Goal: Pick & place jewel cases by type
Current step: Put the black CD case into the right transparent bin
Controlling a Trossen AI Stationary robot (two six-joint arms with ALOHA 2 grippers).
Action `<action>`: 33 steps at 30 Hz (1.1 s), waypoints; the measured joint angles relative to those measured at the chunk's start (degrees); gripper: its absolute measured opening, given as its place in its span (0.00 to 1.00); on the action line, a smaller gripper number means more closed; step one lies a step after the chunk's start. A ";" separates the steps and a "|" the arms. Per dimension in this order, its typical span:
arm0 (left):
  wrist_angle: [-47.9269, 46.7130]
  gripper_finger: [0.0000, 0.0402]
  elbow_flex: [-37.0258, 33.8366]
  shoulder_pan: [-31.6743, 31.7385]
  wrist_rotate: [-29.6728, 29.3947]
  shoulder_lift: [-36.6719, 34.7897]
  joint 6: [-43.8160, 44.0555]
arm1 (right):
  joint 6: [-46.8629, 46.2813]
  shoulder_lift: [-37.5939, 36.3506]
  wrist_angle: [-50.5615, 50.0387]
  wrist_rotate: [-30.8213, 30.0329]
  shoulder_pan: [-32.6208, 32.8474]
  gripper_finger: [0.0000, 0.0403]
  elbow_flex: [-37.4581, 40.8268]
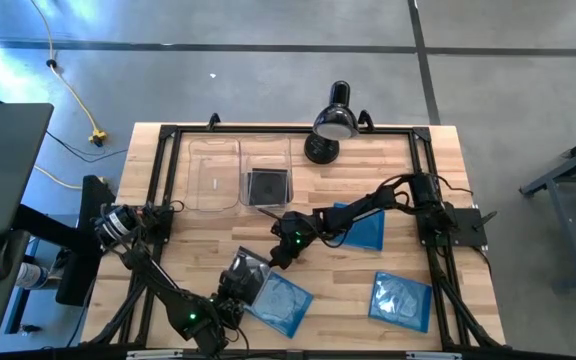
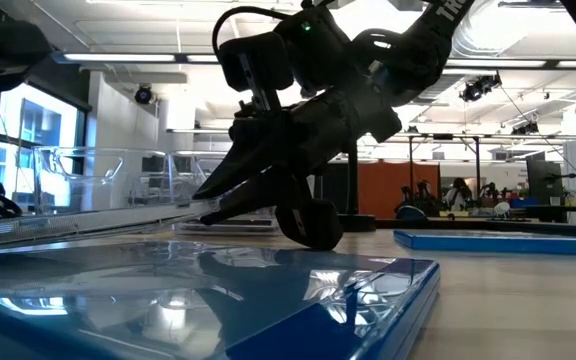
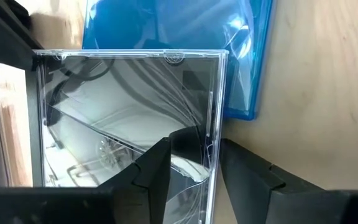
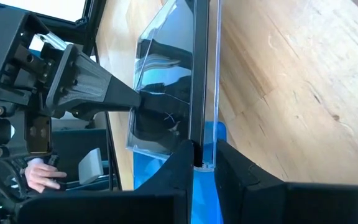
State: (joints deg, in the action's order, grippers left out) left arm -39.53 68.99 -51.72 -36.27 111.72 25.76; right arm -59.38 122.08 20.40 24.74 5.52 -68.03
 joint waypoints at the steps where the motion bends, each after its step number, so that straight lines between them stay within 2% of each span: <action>1: 0.00 0.36 0.00 -0.02 0.00 0.00 0.00 | 0.01 0.00 0.00 -0.02 0.00 0.08 0.00; 9: -0.94 0.62 0.00 0.00 -1.57 0.04 0.01 | 0.18 0.00 0.00 -0.18 0.00 0.08 0.00; 12: -1.57 0.68 0.04 0.00 -1.84 0.02 0.00 | 0.19 0.00 0.00 -0.18 0.00 0.08 0.00; 16: -3.42 0.70 0.50 -0.04 -2.35 0.04 0.48 | 0.18 0.00 0.04 -0.12 0.00 0.07 0.00; 20: -10.06 0.70 3.03 -0.42 -2.93 0.25 3.12 | 0.05 0.00 0.81 0.30 -0.03 0.07 0.04; 28: -26.88 0.70 6.54 -0.61 -2.64 0.20 16.17 | -0.97 0.00 1.76 0.78 -0.11 0.07 0.04; 33: -32.62 0.70 6.29 -0.57 -1.74 0.17 21.61 | -1.07 0.02 3.23 1.82 -0.09 0.07 0.07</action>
State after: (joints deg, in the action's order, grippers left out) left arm -72.15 75.29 -52.29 -38.01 111.89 47.37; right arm -60.46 122.10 23.62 26.56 5.43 -67.96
